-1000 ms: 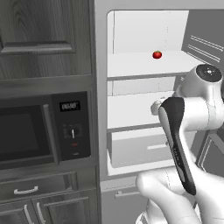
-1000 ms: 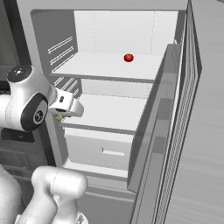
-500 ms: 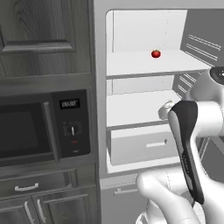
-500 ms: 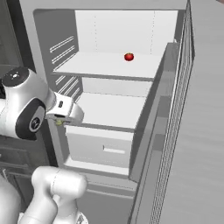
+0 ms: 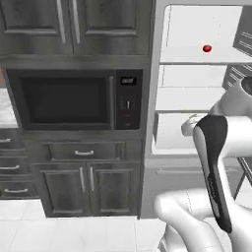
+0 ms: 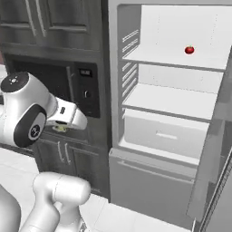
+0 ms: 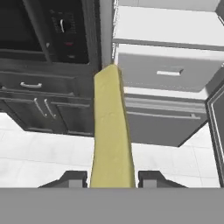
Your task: Pick the egg and butter from the fridge and place them by the bowl for mixing.
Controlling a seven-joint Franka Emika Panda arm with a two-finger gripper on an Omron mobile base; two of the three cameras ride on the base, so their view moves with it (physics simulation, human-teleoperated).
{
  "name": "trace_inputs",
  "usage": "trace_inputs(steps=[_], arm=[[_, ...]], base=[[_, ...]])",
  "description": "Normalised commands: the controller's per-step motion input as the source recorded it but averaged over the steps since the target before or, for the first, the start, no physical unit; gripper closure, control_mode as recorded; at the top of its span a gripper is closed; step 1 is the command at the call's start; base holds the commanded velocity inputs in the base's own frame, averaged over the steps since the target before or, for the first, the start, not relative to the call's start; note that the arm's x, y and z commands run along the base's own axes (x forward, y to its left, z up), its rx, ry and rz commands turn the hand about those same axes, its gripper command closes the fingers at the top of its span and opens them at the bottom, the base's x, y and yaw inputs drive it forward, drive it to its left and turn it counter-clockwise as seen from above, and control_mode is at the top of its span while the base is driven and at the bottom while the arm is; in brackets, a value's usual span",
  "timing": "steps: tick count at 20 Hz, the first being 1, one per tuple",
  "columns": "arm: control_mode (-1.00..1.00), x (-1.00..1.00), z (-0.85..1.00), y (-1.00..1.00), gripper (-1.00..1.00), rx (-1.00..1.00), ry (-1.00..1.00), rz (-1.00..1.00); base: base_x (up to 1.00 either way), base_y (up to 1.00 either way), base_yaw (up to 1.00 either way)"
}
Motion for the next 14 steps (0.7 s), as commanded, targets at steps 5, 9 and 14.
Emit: trace_inputs(steps=[5, 9, 14], arm=[[1.0, 0.0, 0.0, 0.0, 1.0, 0.0, 0.0, 0.0], [1.0, 0.0, 0.0, 0.0, 1.0, 0.0, 0.0, 0.0], [1.0, 0.0, 0.0, 0.0, 1.0, 0.0, 0.0, 0.0]], base=[[-0.76, 0.58, 0.75], [-0.35, 0.39, 0.91], [-0.18, 0.43, 0.96]])
